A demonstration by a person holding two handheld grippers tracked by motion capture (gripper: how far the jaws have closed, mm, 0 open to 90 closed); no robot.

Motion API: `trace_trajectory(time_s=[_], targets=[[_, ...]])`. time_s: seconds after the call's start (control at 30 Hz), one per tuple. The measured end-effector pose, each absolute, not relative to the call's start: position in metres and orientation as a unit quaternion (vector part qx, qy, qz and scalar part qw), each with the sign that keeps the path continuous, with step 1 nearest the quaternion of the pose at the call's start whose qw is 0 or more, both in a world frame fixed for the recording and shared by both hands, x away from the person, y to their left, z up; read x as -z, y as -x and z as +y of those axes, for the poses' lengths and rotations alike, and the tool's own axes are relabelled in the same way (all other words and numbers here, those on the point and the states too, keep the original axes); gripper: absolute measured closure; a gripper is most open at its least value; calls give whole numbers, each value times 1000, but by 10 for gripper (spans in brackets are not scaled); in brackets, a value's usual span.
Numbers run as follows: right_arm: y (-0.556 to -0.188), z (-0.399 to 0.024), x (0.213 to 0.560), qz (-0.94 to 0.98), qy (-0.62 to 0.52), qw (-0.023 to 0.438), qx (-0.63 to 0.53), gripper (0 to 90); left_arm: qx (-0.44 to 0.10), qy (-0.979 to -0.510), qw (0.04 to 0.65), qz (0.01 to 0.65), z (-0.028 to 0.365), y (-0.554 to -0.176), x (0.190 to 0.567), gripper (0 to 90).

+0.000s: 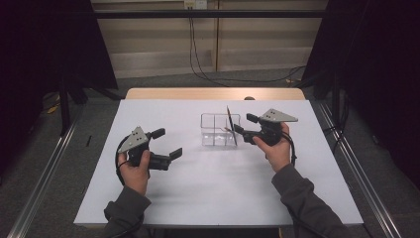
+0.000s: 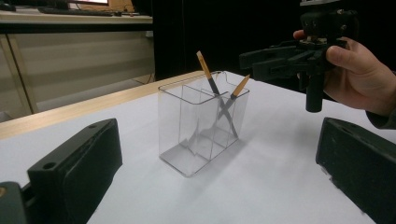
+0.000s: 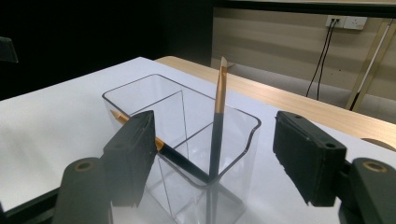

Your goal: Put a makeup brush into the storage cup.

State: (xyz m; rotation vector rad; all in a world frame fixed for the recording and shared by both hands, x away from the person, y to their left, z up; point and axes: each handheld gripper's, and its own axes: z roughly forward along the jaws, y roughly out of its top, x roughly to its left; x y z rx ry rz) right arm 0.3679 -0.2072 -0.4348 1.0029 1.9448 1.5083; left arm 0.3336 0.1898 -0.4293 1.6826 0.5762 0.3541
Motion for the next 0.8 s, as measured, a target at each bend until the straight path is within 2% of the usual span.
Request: trace_trajectory(time_s=[0.37,0.8], targets=[[-359,-216,436,711,-364,246,-549,239,-149,-731,618,248,188,-333,430,1],[-351,-221,434,715,-358,249,-546,214,-154,-733,615,246,187,-332,429,1]])
